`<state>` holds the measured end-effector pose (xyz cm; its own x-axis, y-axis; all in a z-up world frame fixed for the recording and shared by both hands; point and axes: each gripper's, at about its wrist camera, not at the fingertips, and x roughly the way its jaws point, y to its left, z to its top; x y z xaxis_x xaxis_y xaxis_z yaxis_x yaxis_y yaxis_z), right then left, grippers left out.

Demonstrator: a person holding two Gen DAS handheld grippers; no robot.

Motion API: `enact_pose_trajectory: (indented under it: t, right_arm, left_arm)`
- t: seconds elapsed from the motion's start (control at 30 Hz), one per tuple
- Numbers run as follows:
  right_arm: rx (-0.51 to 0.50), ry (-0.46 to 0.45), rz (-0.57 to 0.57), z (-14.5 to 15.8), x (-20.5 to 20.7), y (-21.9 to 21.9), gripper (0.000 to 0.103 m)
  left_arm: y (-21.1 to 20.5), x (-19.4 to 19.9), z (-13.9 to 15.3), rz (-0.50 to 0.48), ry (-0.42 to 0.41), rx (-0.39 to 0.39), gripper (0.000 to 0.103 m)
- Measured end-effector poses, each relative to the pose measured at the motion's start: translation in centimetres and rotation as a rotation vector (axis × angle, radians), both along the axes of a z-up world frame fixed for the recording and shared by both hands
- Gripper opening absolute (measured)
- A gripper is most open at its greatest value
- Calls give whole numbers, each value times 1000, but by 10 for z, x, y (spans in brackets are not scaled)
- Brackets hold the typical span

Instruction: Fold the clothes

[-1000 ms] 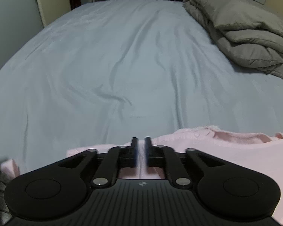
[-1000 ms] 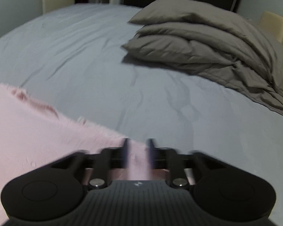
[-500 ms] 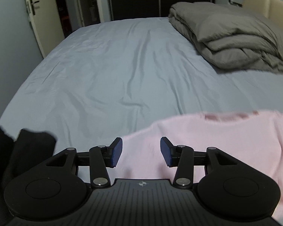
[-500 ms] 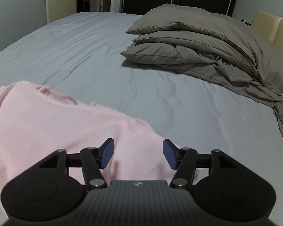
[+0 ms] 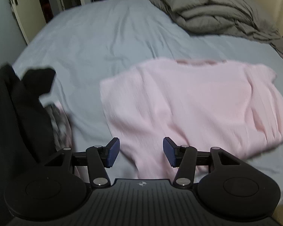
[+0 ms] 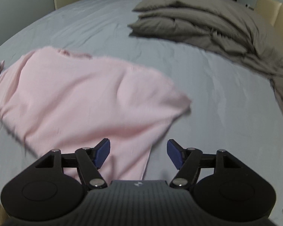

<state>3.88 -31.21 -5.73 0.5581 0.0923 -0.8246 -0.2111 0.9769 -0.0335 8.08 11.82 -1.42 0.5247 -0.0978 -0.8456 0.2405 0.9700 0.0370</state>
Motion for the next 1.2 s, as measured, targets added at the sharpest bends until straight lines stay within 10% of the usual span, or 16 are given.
enact_pose_trajectory:
  t: [0.23,0.9,1.2]
  right_arm:
    - [-25,21,38,-22,-39,1,74]
    - [-453,-108,457,-71,-65,68,74]
    - [-602,-153,535,-79,-60,79,68]
  left_arm:
    - [-11,-38,-35,-84,26,100,51]
    - [-86,-102,-109,-602,-309,793,51]
    - [-86,-90,-124,-605,-317,835,39]
